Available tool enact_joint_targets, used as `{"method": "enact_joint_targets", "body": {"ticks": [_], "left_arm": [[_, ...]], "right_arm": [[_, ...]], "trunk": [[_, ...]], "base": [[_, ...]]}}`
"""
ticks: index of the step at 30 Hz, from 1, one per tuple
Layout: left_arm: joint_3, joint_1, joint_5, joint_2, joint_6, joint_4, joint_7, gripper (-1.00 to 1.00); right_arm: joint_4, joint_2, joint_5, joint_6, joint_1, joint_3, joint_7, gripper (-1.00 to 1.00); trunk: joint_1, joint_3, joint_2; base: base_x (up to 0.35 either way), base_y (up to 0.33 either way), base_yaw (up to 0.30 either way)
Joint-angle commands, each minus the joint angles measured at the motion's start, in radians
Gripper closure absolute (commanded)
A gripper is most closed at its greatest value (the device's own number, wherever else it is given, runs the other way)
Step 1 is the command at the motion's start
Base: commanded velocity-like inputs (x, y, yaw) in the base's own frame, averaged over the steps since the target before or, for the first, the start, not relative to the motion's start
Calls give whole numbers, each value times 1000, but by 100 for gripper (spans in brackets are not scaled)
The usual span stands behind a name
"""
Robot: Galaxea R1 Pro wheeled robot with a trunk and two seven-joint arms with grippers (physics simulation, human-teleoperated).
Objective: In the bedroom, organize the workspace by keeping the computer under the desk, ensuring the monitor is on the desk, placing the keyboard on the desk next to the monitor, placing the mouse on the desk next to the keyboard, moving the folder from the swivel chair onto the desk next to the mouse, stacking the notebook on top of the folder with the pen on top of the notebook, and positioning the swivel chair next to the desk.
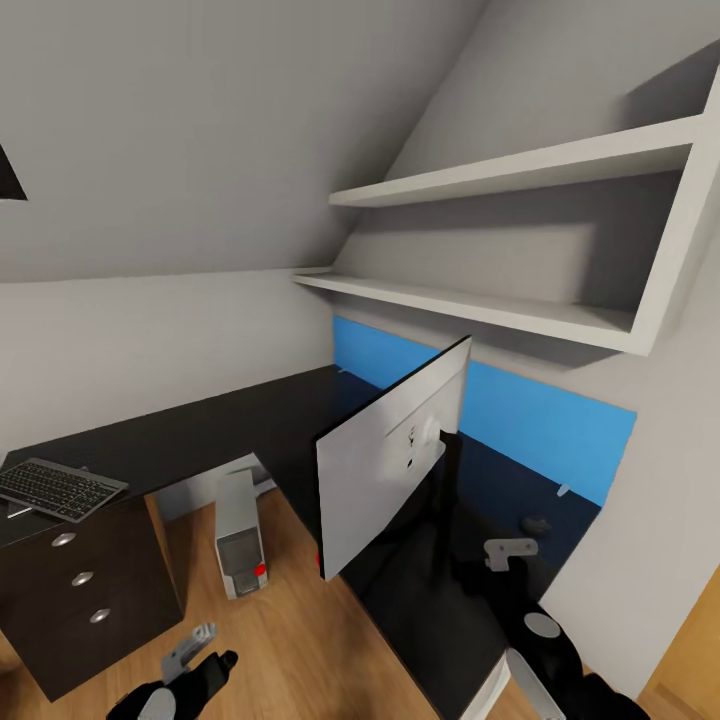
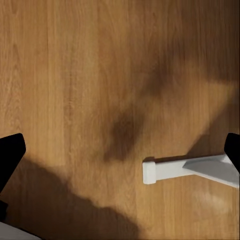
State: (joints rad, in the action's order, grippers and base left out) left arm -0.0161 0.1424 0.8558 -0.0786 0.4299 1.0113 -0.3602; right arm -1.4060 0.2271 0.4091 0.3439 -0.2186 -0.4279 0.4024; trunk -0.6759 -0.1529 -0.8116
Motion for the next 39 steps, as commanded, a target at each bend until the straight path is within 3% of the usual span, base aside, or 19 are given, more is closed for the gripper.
{"method": "enact_joint_targets", "body": {"ticks": [1, 4, 5, 32, 39], "left_arm": [[-2, 1, 16, -1, 2, 8, -9, -100], [-2, 1, 33, -1, 3, 24, -11, -100], [-2, 1, 68, -2, 3, 114, -11, -100], [-9, -1, 60, 2, -5, 120, -14, -100], [-10, -1, 59, 1, -5, 125, -13, -100]], "right_arm": [[-7, 1, 8, 3, -1, -3, 9, -100], [-24, 0, 10, 4, -3, -5, 11, -100], [-140, 0, 10, 5, -3, -5, 12, -100], [-166, -3, 13, 8, -4, -1, 19, -100], [-175, -15, 13, 18, -6, 0, 20, -100]], "trunk": [[0, -2, -1], [0, -2, -1], [0, -2, -1], [0, -2, -1], [0, -2, -1]], "base": [[0, 0, 0], [0, 0, 0], [0, 0, 0], [7, 0, 0], [-72, -71, 0]]}}
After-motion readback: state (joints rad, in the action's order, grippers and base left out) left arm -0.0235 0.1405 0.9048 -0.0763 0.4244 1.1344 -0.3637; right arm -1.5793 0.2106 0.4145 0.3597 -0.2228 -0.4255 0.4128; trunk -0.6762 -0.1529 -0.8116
